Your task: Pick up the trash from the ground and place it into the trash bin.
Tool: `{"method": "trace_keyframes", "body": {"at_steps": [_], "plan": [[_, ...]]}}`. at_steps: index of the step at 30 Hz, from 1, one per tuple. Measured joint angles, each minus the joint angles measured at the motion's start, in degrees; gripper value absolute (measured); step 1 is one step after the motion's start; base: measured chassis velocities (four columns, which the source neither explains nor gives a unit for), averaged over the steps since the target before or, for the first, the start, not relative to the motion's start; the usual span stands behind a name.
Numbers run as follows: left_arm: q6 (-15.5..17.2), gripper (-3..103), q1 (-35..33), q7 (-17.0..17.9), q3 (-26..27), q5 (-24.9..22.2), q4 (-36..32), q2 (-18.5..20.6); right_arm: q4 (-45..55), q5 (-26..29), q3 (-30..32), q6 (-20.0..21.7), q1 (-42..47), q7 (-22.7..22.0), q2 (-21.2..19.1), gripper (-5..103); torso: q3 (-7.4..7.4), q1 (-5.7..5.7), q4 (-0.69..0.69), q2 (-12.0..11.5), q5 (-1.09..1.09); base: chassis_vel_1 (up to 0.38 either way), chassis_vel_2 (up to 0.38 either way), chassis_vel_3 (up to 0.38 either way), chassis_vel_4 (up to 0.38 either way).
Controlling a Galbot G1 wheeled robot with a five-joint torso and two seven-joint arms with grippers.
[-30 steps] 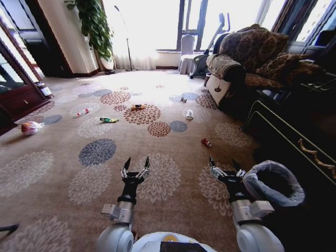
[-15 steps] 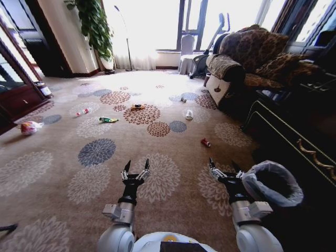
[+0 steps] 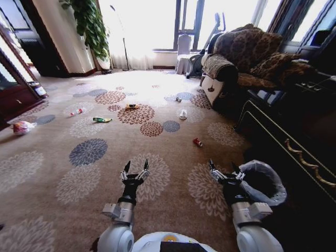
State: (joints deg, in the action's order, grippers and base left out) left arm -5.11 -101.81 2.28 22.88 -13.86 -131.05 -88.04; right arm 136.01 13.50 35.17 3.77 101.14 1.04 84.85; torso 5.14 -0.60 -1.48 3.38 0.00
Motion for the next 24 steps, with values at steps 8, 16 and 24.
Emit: {"method": "trace_keyframes", "body": {"at_steps": [8, 16, 24], "plan": [[0.19, 93, -0.15, 0.07, -0.04, 0.11, 0.46, -0.29, -0.21, -0.36, 0.22, -1.14, -0.65, 0.00, -0.14, 100, 0.00, 0.00, 0.00, 0.00, 0.01, -0.080, -0.076, 0.069, 0.070], [0.01, 93, -0.24, 0.31, 0.51, 0.08, 0.53, -0.96, -1.10, 0.31, 0.48, 0.33, -1.49, 0.00, -1.12, 100, 0.00, 0.00, 0.00, 0.00, 0.00, 0.000, 0.000, 0.000, 0.000], [-0.03, 93, -0.28, 0.37, 0.32, 0.06, 0.68, -1.09, -2.17, 0.56, 0.44, 0.39, -2.19, 0.00, -1.51, 100, 0.00, 0.00, 0.00, 0.00, 0.00, -0.060, -0.071, 0.069, 0.060]]}}
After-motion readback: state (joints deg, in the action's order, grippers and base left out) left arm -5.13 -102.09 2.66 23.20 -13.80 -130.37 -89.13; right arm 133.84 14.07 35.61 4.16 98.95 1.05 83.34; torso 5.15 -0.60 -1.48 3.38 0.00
